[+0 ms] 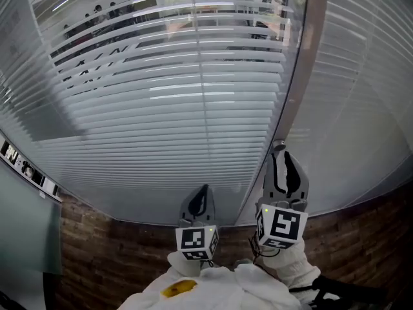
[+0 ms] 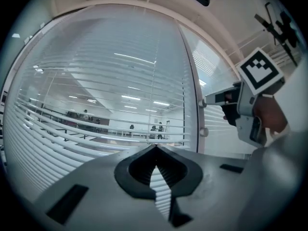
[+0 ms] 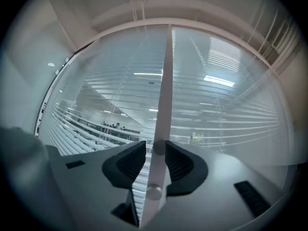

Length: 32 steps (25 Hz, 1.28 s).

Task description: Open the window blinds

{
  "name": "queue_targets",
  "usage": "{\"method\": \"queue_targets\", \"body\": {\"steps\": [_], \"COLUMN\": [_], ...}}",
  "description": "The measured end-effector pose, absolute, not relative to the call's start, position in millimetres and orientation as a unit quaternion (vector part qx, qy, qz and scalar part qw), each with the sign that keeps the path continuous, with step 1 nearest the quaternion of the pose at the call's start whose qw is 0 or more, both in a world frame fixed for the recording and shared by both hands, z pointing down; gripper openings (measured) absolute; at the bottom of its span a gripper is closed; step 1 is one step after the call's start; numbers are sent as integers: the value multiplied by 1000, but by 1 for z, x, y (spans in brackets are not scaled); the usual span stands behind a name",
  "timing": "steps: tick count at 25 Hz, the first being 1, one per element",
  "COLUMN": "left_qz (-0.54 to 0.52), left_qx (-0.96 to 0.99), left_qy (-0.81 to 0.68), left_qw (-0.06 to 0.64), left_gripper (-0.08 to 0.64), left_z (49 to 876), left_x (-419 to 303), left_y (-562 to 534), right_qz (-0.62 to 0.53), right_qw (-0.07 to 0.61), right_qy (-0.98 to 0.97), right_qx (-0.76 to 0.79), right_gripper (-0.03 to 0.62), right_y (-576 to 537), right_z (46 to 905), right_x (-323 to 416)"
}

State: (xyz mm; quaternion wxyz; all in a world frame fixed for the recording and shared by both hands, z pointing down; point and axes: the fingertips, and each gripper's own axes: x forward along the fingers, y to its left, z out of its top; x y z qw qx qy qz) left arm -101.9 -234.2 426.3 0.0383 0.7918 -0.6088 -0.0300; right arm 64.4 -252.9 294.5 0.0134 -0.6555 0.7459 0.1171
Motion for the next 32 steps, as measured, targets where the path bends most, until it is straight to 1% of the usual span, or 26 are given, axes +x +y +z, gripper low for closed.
{"method": "queue_targets", "body": {"steps": [3,4,5,6,12,14,32], "left_qz": [-38,-40,-42,-42,-31,-25,-24], "left_qx": [787,786,785,784,784,785,784], "left_qy": [-615,-616,-617,-618,-618,-617,-618], "left_qw": [34,33,32,31,41,43,51], "left_gripper": [0,0,0,0,0,0,0], "left_z": [422,421,420,419,426,431,436], "left_x": [-109,-110,-111,-112,-109,-107,-99], "left_y": [-235,-235,-236,-236,-231,-229,-233], "right_qz": [127,129,128,122,16,2,17], "right_qw": [49,53,51,44,-19,-34,-33], "right_qy": [770,778,787,796,841,844,850], "right_qx": [-623,-612,-601,-591,-541,-535,-525], "right_gripper": [132,107,57,24,11,12,11], "right_y": [-233,-228,-226,-226,-237,-236,-240], "right_z": [299,306,315,326,424,438,423], "right_x": [43,34,26,17,-19,-24,-21]}}
